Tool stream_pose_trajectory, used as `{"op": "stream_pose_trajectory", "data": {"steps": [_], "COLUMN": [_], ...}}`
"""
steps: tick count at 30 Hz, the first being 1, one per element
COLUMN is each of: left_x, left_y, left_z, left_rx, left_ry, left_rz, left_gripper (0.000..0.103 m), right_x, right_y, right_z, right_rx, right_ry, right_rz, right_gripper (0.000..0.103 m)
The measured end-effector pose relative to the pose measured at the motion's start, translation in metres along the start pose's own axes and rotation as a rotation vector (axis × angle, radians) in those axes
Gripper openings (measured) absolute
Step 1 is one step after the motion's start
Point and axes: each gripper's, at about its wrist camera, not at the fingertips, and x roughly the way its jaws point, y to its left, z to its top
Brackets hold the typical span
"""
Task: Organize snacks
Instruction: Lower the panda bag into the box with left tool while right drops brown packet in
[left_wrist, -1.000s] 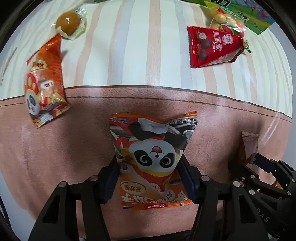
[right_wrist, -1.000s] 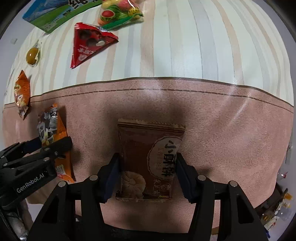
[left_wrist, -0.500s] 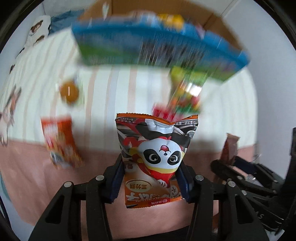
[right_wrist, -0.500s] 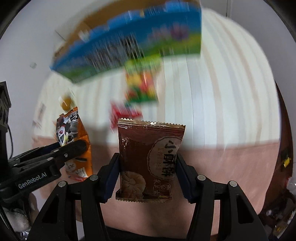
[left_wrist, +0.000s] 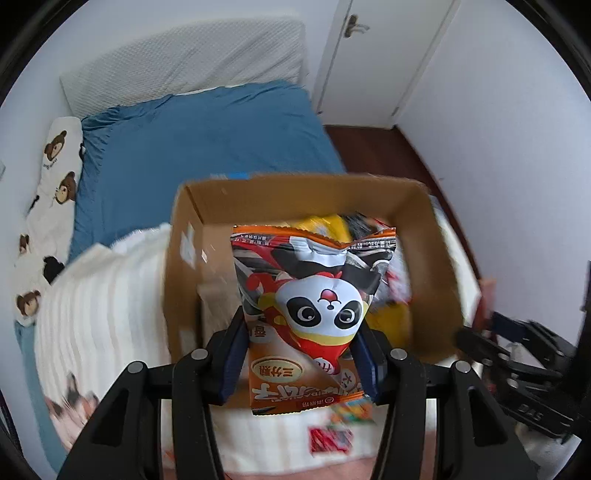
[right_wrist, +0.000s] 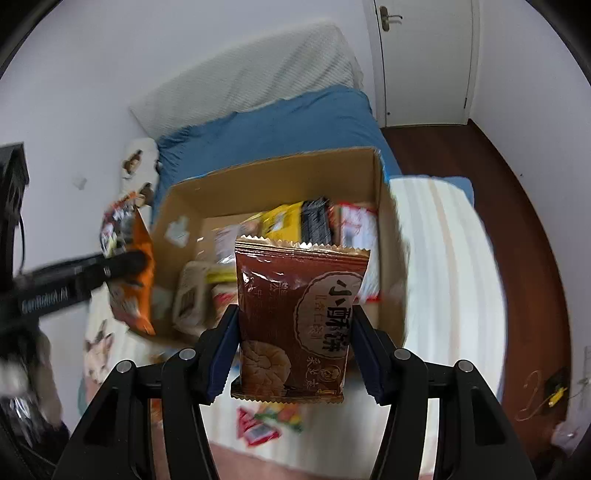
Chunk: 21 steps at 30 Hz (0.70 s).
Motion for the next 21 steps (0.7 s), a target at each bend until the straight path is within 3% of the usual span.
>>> {"op": "stream_pose_trajectory", "data": {"steps": [3,7,16,18,19,21], "left_x": [0.040,0.088,0.139,0.140,0.140,0.140], "left_y": [0.016,0.038,0.061,0.060,0.060,0.058], "left_z": [0.035,0.052,0.060,0.063,0.062,0.064], "left_rx": [0.017,0.005,-0.033,-0.038,-0.034,-0.026], "left_ry": [0.064,0.142,0.267,0.266,0.262,0.247], "left_rz": [0.084,0.153,0.153,0.140,0.143,0.136], "left_gripper": [0.049,0.049,0.051,0.064,0.081,0.091], "right_x": [0.027,0.062,0.091,0.094,0.094,0.095], "right_y": [-0.009,-0.024,-0.045,-0.048,-0.047,-0.043], "right_z": [0.026,0.041,0.015,0.014,0.013,0.012], "right_rx": [-0.010,0.003,0.039,0.049,0.046,0.043], "right_ry": [0.053,0.139,0.267,0.291,0.292,0.301], "right_rz": [-0.032,-0.035,-0.022,-0.022,-0.011,-0.007], "right_gripper": [0.061,0.061,0.063,0.071,0.077,0.085]}}
